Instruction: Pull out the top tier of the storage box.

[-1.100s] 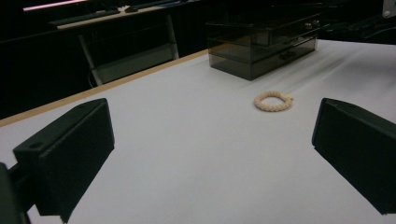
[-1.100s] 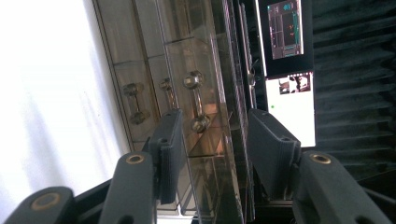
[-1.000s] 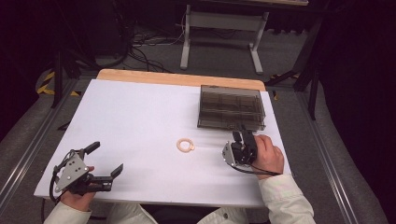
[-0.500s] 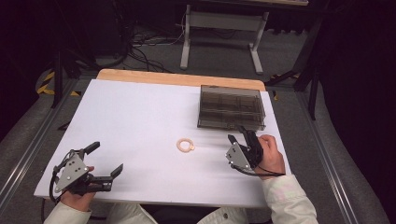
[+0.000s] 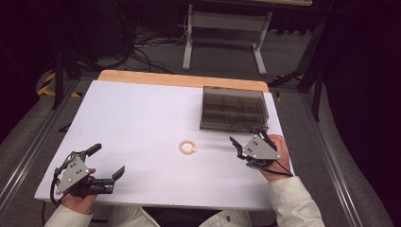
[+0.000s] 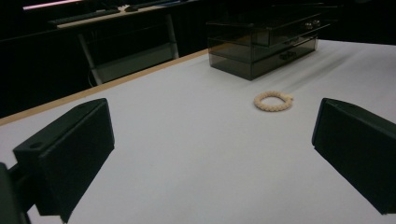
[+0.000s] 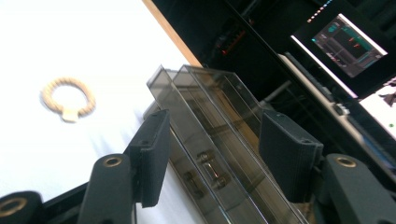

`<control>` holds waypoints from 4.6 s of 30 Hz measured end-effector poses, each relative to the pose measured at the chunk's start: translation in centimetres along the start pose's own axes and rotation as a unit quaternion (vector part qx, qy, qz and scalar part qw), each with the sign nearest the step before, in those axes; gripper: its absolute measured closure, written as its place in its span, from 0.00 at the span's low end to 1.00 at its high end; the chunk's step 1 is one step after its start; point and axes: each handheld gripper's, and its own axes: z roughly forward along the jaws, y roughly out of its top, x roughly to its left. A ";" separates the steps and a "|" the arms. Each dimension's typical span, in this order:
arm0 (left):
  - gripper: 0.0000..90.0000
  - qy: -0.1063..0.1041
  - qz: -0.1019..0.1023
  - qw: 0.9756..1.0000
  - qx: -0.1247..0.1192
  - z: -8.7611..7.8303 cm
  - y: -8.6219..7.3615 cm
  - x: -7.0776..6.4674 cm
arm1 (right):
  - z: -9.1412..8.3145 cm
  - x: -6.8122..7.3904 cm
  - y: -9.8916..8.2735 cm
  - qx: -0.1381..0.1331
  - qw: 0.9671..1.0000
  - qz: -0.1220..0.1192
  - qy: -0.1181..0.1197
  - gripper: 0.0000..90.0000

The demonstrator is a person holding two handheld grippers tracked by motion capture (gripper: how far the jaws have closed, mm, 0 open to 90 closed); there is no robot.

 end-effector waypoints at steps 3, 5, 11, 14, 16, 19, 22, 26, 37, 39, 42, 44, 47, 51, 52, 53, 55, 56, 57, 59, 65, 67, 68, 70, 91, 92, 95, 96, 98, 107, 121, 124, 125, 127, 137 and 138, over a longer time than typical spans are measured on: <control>0.00 -0.001 -0.001 1.000 0.000 0.0 0.0 0.0 | -0.3 -0.8 0.1 -0.008 0.999 0.025 0.021 0.49; 0.00 -0.001 -0.001 1.000 0.000 0.0 0.0 0.0 | -0.3 -1.3 0.2 -0.013 0.999 0.040 0.034 0.49; 0.00 -0.001 -0.001 1.000 -0.001 0.0 0.0 0.0 | -0.4 -2.9 0.2 -0.029 0.993 0.083 0.079 0.46; 0.00 -0.002 -0.001 1.000 0.001 0.0 0.0 0.0 | -0.4 -3.3 0.1 -0.031 0.990 0.105 0.092 0.46; 0.00 -0.007 0.007 1.000 0.001 0.1 0.0 0.1 | -0.3 -3.6 0.1 -0.032 0.986 0.122 0.106 0.46; 0.00 -0.008 0.008 1.000 0.002 0.1 0.0 0.1 | -0.3 -4.0 0.1 -0.038 0.980 0.150 0.122 0.46; 0.00 -0.001 0.000 1.000 -0.001 0.0 0.0 0.0 | -0.3 -4.4 0.0 -0.042 0.975 0.173 0.130 0.46; 0.00 -0.002 0.000 1.000 0.000 0.0 0.0 0.0 | -0.2 -4.8 0.1 -0.043 0.973 0.185 0.133 0.45; 0.00 -0.003 0.003 1.000 0.000 0.1 0.0 -0.1 | 0.9 -7.1 1.0 -0.019 0.972 0.171 0.160 0.48; 0.00 -0.004 0.001 1.000 0.000 0.0 0.0 -0.1 | 1.0 -7.4 1.1 -0.016 0.972 0.170 0.163 0.48; 0.00 -0.004 0.001 1.000 0.000 0.1 0.0 -0.1 | 1.2 -7.7 1.2 -0.010 0.976 0.158 0.152 0.51; 0.00 -0.003 0.002 1.000 0.000 0.1 0.0 -0.1 | 1.3 -7.8 1.3 -0.009 0.976 0.154 0.152 0.51; 0.00 -0.003 0.002 1.000 -0.001 0.0 0.0 -0.1 | 2.0 -8.6 1.5 0.002 0.975 0.143 0.171 0.50; 0.00 -0.010 0.009 1.000 0.000 0.0 0.0 0.0 | 2.8 -9.2 1.2 0.010 0.973 0.138 0.185 0.51; 0.00 -0.005 0.003 1.000 -0.001 0.0 0.0 -0.1 | 3.0 -9.3 1.0 0.015 0.972 0.138 0.191 0.50; 0.00 -0.010 0.008 1.000 0.000 0.1 0.0 0.0 | 3.2 -9.3 0.9 0.018 0.972 0.136 0.193 0.50; 0.00 -0.004 0.002 1.000 0.000 0.1 0.0 -0.1 | 3.5 -9.5 0.8 0.029 0.972 0.123 0.199 0.50; 0.00 -0.004 0.002 1.000 0.000 0.1 0.0 -0.1 | 3.6 -9.5 0.8 0.033 0.971 0.120 0.205 0.50; 0.00 -0.004 0.002 1.000 0.000 0.1 0.0 -0.1 | 3.8 -9.5 0.8 0.034 0.970 0.117 0.210 0.50; 0.00 -0.004 0.002 1.000 0.000 0.1 0.0 -0.1 | 4.0 -9.5 0.8 0.044 0.970 0.108 0.214 0.50; 0.00 -0.003 0.002 1.000 0.000 0.1 0.0 -0.1 | 5.1 -9.1 0.6 0.089 0.968 0.065 0.225 0.50; 0.00 -0.004 0.001 1.000 -0.001 0.1 -0.1 -0.1 | 5.5 -9.0 0.7 0.103 0.967 0.052 0.229 0.50; 0.00 -0.004 0.001 1.000 -0.001 0.1 -0.1 -0.1 | 5.6 -9.0 0.7 0.107 0.966 0.046 0.231 0.50; 0.00 -0.004 0.001 1.000 -0.001 0.1 -0.1 -0.1 | 5.9 -9.0 0.7 0.114 0.964 0.035 0.237 0.50; 0.00 -0.005 -0.001 1.000 0.000 0.1 -0.1 -0.1 | 8.0 -7.6 -0.2 0.191 0.953 -0.050 0.229 0.56; 0.00 -0.006 0.001 1.000 0.001 0.1 -0.1 -0.1 | 8.1 -7.6 -0.2 0.196 0.952 -0.061 0.227 0.58; 0.00 -0.005 0.000 1.000 0.000 0.1 -0.1 -0.1 | 8.3 -7.4 -0.3 0.202 0.952 -0.064 0.222 0.61; 0.00 -0.004 0.001 1.000 0.000 0.1 -0.1 -0.1 | 8.3 -7.3 -0.4 0.205 0.950 -0.071 0.226 0.62; 0.00 -0.006 0.000 1.000 0.001 0.1 -0.1 -0.1 | 8.4 -6.9 -0.4 0.213 0.948 -0.075 0.222 0.64; 0.00 -0.011 0.009 1.000 0.003 0.1 -0.1 0.1 | 9.0 -6.0 -0.7 0.241 0.938 -0.112 0.224 0.71; 0.00 -0.011 0.008 1.000 0.001 0.1 -0.1 0.1 | 8.8 -5.6 -0.4 0.245 0.936 -0.124 0.219 0.77; 0.00 -0.011 0.008 1.000 0.001 0.1 -0.1 0.1 | 8.5 -5.5 -0.2 0.246 0.936 -0.123 0.222 0.77; 0.00 -0.011 0.008 1.000 0.001 0.1 -0.1 0.1 | 8.4 -5.5 -0.2 0.244 0.935 -0.126 0.223 0.77; 0.00 -0.011 0.008 1.000 0.001 0.1 -0.1 0.0 | 8.1 -5.3 -0.1 0.243 0.936 -0.125 0.224 0.77; 0.00 -0.005 0.002 1.000 0.001 0.1 -0.1 -0.1 | 6.7 -4.7 0.1 0.241 0.934 -0.130 0.229 0.77; 0.00 -0.005 0.002 1.000 0.001 0.1 -0.1 -0.1 | 6.6 -4.6 0.1 0.240 0.934 -0.132 0.230 0.77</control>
